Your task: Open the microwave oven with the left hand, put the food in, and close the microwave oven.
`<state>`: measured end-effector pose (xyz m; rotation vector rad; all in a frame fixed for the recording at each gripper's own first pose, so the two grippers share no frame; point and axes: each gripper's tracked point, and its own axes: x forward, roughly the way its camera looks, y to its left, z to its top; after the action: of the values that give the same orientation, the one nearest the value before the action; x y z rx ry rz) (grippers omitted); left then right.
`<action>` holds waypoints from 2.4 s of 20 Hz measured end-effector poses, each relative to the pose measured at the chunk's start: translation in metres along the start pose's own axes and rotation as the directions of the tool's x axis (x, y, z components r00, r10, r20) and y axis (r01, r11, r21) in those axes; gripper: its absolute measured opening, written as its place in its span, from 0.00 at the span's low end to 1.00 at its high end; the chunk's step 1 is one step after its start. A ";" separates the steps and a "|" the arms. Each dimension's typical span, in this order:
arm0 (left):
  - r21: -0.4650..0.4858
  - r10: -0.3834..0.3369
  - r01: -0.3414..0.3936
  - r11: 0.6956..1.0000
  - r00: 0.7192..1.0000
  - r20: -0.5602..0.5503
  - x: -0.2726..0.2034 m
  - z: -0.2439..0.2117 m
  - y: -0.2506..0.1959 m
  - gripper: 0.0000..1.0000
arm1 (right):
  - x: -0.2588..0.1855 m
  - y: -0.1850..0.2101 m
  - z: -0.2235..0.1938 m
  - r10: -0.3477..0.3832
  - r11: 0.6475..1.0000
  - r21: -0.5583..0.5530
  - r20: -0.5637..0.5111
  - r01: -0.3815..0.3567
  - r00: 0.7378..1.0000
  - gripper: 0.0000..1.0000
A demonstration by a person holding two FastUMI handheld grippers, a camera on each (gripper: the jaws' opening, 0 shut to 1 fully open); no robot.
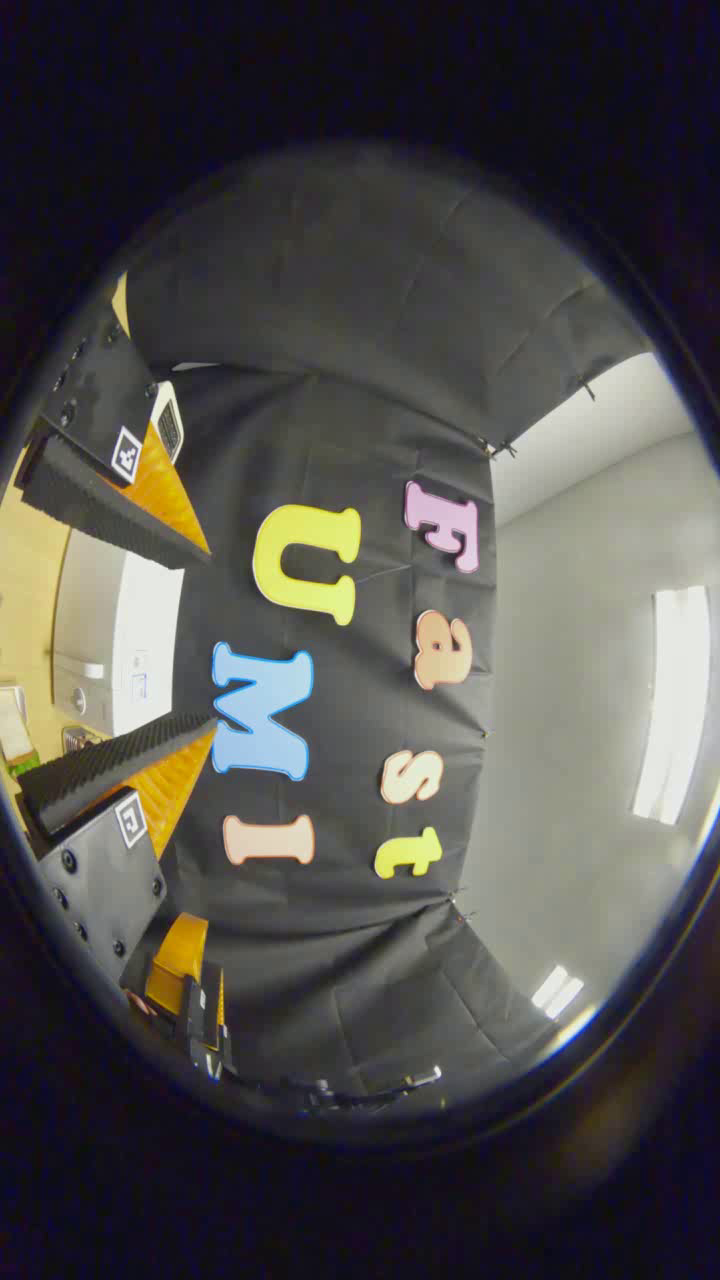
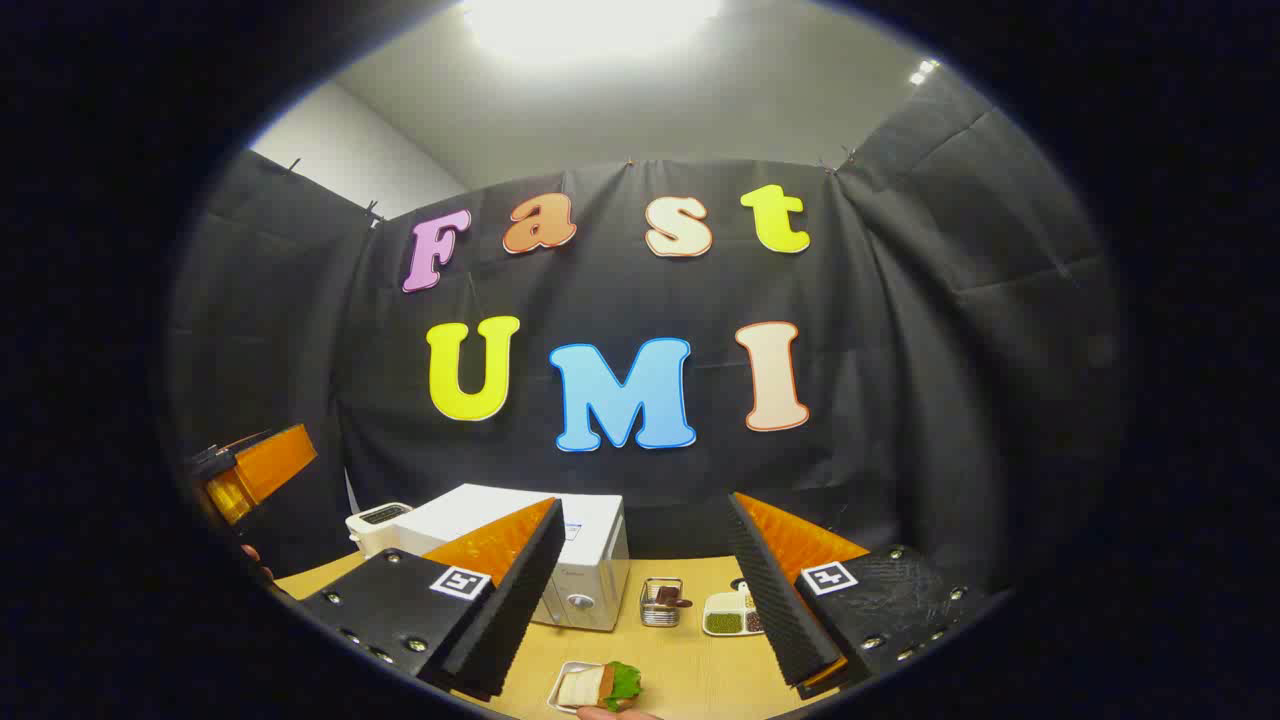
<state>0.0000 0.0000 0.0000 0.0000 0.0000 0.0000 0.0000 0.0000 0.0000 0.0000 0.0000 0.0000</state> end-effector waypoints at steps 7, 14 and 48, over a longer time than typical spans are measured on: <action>0.070 -0.066 0.063 0.996 0.997 0.039 0.017 0.007 0.021 0.95 | 0.011 -0.013 0.001 -0.140 0.990 -0.023 0.004 0.140 0.990 0.97; 0.003 -0.174 0.174 0.985 0.984 0.030 0.050 -0.012 0.028 0.97 | 0.011 0.011 -0.011 -0.224 0.974 -0.049 -0.020 0.223 0.974 0.97; 0.007 -0.200 0.244 0.970 0.811 -0.549 0.180 -0.401 -0.068 0.22 | 0.040 -0.044 -0.064 -0.225 0.974 -0.047 -0.146 0.221 0.963 0.97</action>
<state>0.1803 -0.0684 -0.4010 0.0783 0.5778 -0.2372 0.0404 -0.0445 -0.0644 -0.0308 0.1518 -0.2258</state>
